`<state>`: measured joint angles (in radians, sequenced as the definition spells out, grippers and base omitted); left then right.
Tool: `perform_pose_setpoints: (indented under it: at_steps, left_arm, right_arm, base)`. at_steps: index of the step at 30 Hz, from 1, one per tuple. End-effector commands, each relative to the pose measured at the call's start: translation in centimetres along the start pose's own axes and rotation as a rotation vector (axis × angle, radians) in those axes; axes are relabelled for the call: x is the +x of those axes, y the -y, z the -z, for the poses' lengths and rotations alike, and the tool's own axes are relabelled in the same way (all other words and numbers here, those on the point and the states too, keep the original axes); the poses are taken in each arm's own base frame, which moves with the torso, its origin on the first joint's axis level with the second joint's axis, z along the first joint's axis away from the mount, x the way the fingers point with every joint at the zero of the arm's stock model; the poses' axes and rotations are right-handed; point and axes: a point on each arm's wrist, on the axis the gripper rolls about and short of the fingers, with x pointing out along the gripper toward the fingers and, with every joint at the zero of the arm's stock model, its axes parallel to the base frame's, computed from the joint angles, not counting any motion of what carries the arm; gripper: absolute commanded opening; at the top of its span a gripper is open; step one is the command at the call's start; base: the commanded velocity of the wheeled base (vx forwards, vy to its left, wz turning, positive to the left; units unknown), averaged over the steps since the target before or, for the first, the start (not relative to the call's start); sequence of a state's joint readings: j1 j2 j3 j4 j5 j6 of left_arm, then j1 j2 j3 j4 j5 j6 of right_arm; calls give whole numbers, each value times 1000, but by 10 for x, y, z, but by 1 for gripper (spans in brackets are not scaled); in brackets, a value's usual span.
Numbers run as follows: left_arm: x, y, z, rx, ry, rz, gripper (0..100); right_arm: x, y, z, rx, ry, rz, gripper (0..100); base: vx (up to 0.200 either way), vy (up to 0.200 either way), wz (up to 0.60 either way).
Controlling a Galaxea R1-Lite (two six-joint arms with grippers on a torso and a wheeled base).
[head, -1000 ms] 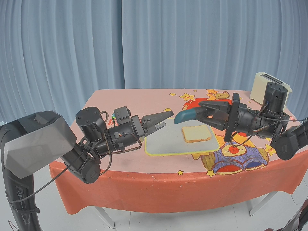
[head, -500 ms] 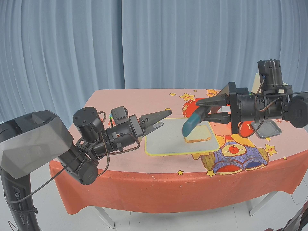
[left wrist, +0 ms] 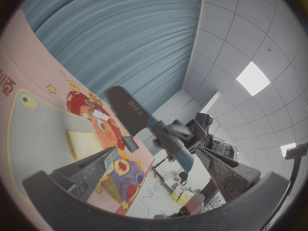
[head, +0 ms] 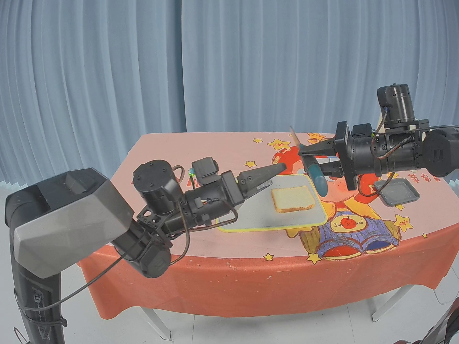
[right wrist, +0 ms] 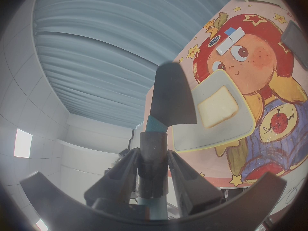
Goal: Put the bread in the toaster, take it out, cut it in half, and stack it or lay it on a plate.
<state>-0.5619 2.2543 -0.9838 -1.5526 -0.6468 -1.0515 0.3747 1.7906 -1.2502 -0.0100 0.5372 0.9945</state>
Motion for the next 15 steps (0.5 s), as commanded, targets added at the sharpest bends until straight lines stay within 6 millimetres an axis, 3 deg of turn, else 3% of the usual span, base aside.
perform_pose_setpoints:
  at_steps: [1,7,12,15]
  left_arm:
    - [41,-24,11,-14,55,60,100]
    - [45,-35,0,-39,106,69,100]
    - [36,-68,-11,-35,164,23,100]
    - [31,-74,-16,-31,178,9,100]
  right_arm:
    - [17,9,6,-10,1,63,0]
    - [13,8,8,-16,2,54,0]
    - [13,5,13,-23,-9,49,0]
    - [13,7,13,-21,-11,54,0]
  base:
    - [0,0,0]
    - [0,0,0]
    - [0,0,0]
    - [0,0,0]
